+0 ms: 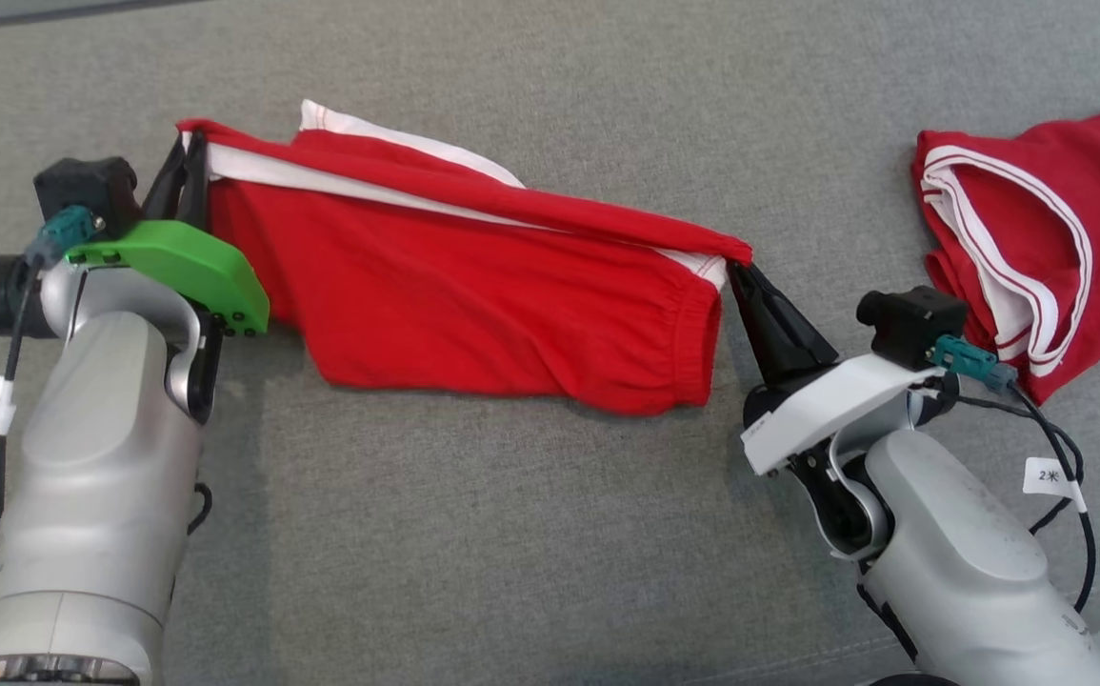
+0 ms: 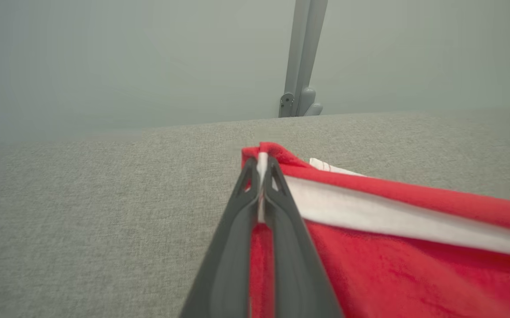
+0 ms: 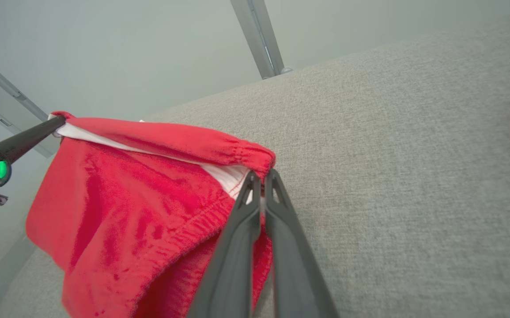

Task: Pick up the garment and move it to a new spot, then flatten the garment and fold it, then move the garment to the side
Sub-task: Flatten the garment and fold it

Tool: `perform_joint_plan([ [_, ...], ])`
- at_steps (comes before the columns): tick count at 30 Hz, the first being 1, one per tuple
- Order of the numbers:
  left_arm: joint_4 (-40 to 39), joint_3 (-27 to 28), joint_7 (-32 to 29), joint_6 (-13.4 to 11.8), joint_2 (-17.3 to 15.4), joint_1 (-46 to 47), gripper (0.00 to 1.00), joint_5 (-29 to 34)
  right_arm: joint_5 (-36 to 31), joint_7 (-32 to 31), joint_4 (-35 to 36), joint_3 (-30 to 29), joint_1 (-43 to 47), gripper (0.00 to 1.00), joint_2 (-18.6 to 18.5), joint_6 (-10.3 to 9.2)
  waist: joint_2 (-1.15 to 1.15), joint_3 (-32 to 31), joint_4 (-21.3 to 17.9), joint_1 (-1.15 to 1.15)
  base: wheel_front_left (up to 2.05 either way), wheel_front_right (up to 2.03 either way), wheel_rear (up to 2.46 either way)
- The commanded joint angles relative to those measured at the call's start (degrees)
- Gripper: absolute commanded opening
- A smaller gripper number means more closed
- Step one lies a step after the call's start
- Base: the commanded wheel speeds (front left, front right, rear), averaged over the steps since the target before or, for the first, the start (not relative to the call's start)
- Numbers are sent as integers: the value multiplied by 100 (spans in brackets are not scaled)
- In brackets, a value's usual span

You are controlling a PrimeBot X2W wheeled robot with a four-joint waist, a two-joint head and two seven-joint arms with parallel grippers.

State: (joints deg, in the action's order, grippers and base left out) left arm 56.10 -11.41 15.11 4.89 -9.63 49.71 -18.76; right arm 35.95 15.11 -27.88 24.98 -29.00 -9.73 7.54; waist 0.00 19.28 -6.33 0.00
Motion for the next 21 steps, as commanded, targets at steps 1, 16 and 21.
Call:
perform_joint_plan([
  [1,93,-4,-2,-60,-71,170,0,33,-45,2,-31,-69,-90,0,36,-11,0,575,-362,0,0,0,0],
  [16,953,-258,-2,-126,39,978,49,360,-490,6,-3,-513,-92,0,483,-11,0,757,-520,0,0,0,0],
  [21,773,-211,-2,-154,78,894,100,348,-653,7,82,-513,-94,100,503,-11,0,701,-477,0,0,0,0],
])
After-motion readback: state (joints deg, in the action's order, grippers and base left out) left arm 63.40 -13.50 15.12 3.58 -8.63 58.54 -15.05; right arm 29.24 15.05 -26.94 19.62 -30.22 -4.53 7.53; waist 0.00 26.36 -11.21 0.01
